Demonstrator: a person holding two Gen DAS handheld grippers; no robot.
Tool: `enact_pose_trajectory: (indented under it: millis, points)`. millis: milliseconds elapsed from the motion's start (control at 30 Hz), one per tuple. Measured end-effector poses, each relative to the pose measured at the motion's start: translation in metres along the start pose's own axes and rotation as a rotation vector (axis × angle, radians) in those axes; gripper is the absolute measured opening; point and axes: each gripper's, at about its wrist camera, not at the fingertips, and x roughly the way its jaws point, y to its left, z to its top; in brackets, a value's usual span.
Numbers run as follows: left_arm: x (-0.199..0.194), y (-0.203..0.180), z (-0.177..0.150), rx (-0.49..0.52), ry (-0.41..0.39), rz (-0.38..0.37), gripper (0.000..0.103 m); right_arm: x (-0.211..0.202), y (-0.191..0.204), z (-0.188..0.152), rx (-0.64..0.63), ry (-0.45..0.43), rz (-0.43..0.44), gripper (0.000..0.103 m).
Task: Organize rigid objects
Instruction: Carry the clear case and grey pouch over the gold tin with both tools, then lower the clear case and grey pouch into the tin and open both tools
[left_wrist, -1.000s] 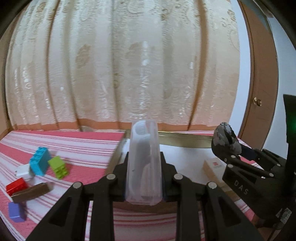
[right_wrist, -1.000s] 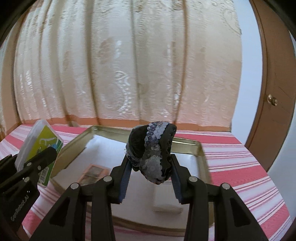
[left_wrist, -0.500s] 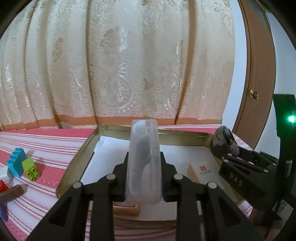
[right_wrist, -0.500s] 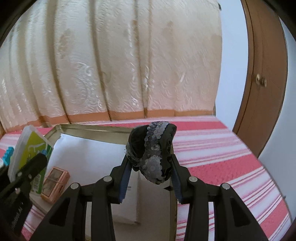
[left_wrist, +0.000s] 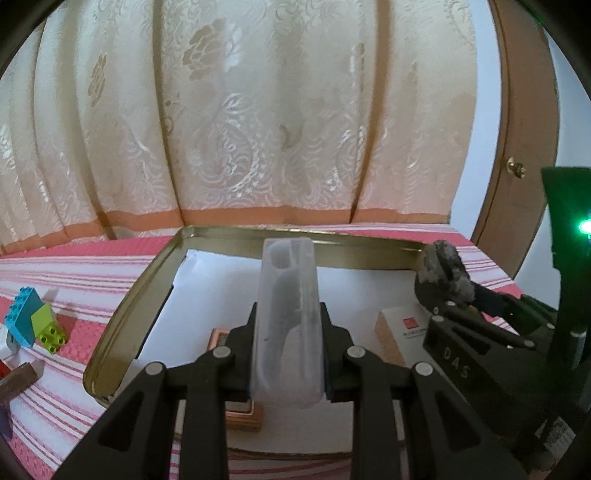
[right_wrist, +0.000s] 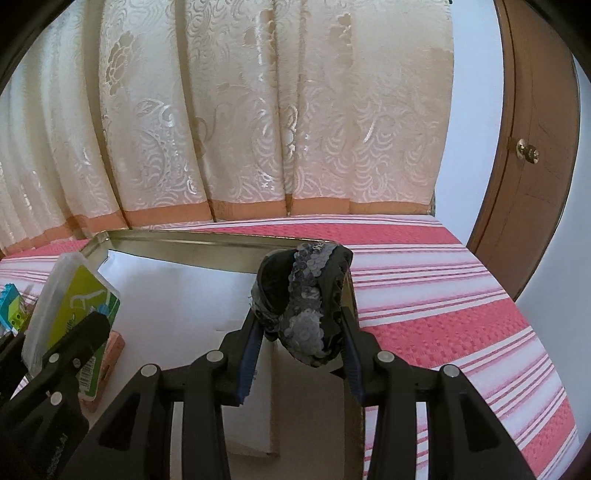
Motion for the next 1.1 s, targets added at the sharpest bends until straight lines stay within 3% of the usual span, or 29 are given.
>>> enact_pose_trajectory:
  millis: [167, 633, 667, 700, 733, 800, 867, 933, 1000, 1067, 1100]
  points:
    - [0.008, 0.0, 0.002, -0.007, 0.047, 0.026, 0.024, 0.007, 0.004, 0.001, -0.011, 0.019, -0.002, 0.044]
    - [0.012, 0.003, 0.003, -0.015, 0.072, 0.035, 0.025, 0.007, 0.007, 0.001, -0.028, 0.019, 0.025, 0.044]
    - [0.011, 0.003, 0.003, -0.015, 0.069, 0.036, 0.03, 0.007, 0.008, 0.001, -0.028, 0.018, 0.027, 0.045]
    - [0.01, 0.002, 0.003, -0.013, 0.062, 0.039, 0.045, 0.007, 0.009, 0.001, -0.03, 0.017, 0.031, 0.047]
    - [0.007, 0.002, 0.003, -0.009, 0.046, 0.042, 0.051, 0.007, 0.01, 0.001, -0.033, 0.017, 0.033, 0.051]
    - [-0.001, 0.003, 0.002, -0.018, 0.007, 0.063, 0.054, 0.004, 0.011, 0.0, -0.035, 0.005, 0.013, 0.065]
    - [-0.006, 0.006, 0.002, -0.025, -0.019, 0.063, 0.059, 0.002, 0.009, 0.001, -0.025, -0.011, 0.008, 0.071]
    - [-0.01, 0.011, 0.003, -0.043, -0.037, 0.079, 0.068, 0.0, 0.008, 0.002, -0.013, -0.017, 0.024, 0.074]
    - [-0.017, 0.019, 0.003, -0.068, -0.068, 0.081, 0.085, -0.002, 0.008, 0.002, -0.016, -0.027, 0.023, 0.082]
    - [-0.028, 0.027, 0.002, -0.091, -0.12, 0.097, 0.102, -0.008, 0.008, 0.002, -0.017, -0.052, 0.027, 0.082]
    - [-0.035, 0.031, 0.003, -0.107, -0.157, 0.106, 0.103, -0.012, 0.008, 0.002, -0.013, -0.07, 0.044, 0.083]
